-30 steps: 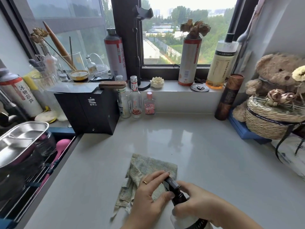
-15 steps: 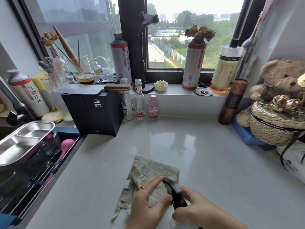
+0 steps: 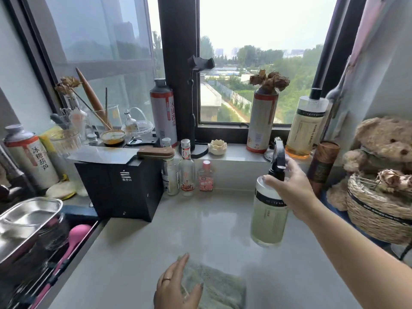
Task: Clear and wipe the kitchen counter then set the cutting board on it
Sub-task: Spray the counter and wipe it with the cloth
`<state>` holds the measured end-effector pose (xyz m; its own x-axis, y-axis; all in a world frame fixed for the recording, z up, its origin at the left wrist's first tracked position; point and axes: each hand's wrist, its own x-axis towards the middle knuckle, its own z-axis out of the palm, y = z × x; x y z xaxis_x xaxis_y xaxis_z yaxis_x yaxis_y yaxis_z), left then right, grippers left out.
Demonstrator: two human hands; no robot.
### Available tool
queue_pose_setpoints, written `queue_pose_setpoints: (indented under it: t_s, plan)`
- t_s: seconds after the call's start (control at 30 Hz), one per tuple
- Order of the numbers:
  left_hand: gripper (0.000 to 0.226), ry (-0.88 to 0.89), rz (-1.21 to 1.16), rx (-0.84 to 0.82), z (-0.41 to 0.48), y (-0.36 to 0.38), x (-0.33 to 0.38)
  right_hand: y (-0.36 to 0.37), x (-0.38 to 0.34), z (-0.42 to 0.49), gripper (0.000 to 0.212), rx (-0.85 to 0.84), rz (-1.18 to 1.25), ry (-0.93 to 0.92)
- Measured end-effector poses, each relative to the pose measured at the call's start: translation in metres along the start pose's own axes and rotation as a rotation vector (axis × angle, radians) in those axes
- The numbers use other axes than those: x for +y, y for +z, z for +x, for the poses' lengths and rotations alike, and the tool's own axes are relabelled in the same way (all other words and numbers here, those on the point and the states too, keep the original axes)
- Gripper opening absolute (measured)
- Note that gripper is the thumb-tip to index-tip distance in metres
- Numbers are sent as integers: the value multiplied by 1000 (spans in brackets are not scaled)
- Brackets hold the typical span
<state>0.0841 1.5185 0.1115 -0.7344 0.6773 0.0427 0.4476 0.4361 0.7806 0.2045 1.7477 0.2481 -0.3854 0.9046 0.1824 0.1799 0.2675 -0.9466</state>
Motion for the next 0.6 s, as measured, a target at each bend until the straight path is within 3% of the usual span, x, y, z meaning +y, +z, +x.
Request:
queue_pose_setpoints:
  t_s: [0.13, 0.27, 0.6]
  plan:
    - [57, 168, 44, 73, 34, 6, 5, 24, -11, 87, 70, 76, -80, -165]
    - [73, 41, -111, 30, 75, 23, 30, 54, -12, 156, 71, 122, -78, -201]
    - [57, 178, -297, 99, 182, 61, 78, 83, -4, 239, 61, 184, 50, -252]
